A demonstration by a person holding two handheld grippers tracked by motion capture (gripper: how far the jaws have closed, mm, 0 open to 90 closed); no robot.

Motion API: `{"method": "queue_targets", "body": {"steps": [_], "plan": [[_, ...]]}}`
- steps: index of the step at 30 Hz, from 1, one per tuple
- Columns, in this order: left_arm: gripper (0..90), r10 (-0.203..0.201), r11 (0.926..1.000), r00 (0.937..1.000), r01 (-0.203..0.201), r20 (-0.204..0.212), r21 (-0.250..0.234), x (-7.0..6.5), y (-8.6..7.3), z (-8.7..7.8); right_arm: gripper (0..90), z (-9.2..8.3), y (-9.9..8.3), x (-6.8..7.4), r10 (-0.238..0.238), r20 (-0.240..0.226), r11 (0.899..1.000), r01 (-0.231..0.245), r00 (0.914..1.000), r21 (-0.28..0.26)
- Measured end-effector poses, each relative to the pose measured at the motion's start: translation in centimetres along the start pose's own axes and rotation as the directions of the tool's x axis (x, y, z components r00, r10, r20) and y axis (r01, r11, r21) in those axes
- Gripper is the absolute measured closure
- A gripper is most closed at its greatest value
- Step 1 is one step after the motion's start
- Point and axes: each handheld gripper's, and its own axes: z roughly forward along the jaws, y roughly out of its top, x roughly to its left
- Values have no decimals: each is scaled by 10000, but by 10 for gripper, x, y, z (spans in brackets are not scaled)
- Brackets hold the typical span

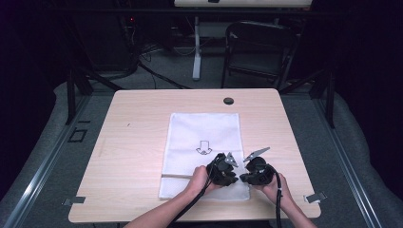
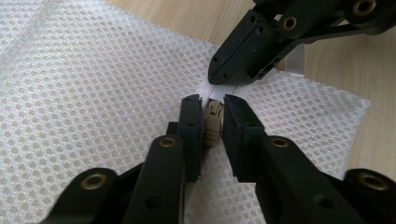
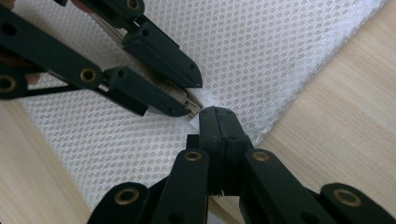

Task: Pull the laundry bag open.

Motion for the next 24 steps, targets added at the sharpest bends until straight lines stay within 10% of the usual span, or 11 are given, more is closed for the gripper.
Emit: {"method": "queue_targets", "body": {"steps": [24], "plan": [[818,262,9996,9997,-262,15,136,-1,2,-2,900,0,0,0,219,55,9997,-219,9997,103]]}}
